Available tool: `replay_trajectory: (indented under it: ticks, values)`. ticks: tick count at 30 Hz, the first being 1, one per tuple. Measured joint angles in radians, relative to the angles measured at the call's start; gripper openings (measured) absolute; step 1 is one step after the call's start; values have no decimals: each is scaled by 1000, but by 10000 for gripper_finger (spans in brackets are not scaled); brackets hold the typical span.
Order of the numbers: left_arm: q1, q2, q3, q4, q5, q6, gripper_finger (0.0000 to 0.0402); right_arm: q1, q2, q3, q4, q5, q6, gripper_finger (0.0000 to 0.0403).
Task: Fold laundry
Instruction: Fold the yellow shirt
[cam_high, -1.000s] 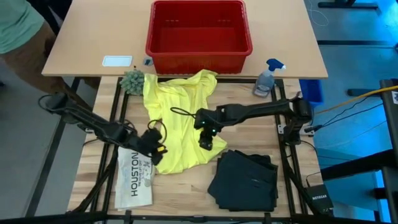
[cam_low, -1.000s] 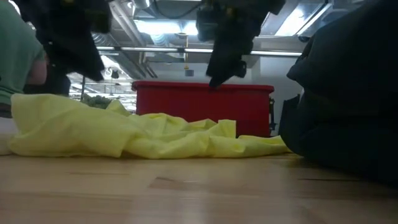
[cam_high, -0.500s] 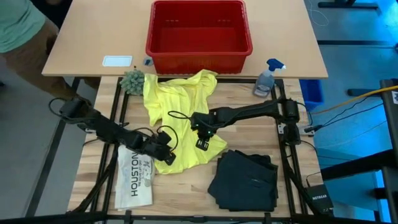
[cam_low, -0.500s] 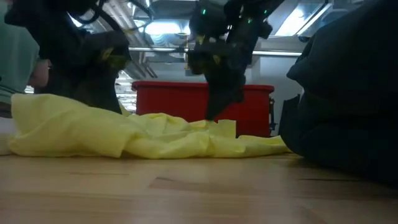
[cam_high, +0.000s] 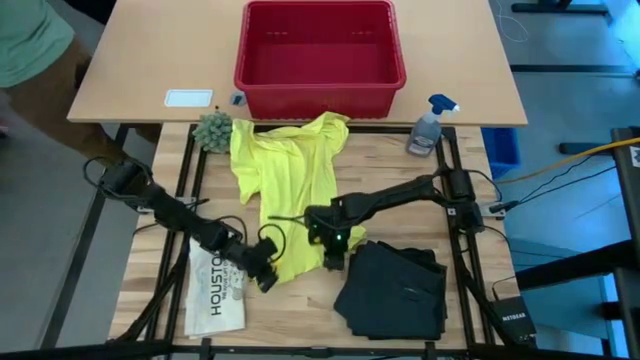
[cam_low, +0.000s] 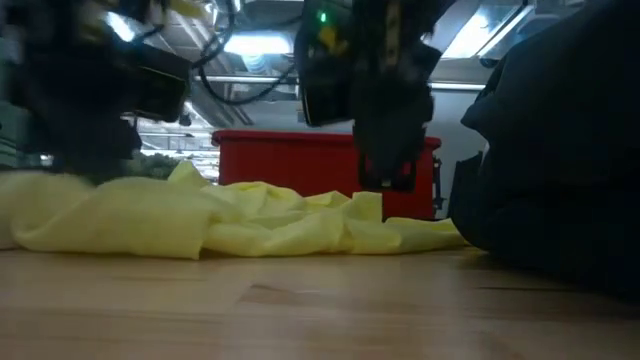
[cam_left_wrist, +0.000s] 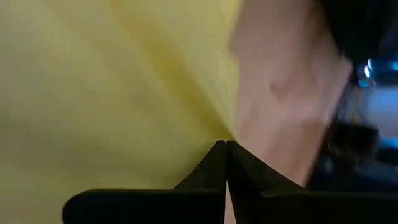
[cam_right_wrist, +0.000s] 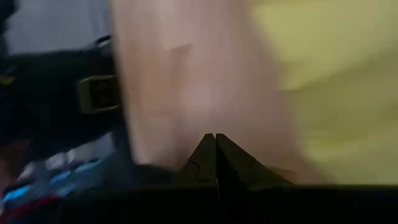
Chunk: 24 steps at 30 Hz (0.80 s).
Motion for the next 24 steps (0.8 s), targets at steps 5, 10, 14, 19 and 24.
replay_trajectory:
  ticks: [5,10,14,19,24]
  values:
    - [-82,-16,32,7,-70,-2,0,34,-23,0,24,50,-5,0]
    - [-97,-37,58,-17,-311,68,0,-2,-70,3,67,292,-14,0]
    - [-84,-29,59,-126,-496,25,0,-51,-70,2,77,435,-6,0]
    - [-33,-28,58,-246,-660,12,0,-116,-69,2,78,566,15,0]
    - [42,-6,59,-237,-663,147,0,-183,-53,2,79,551,19,0]
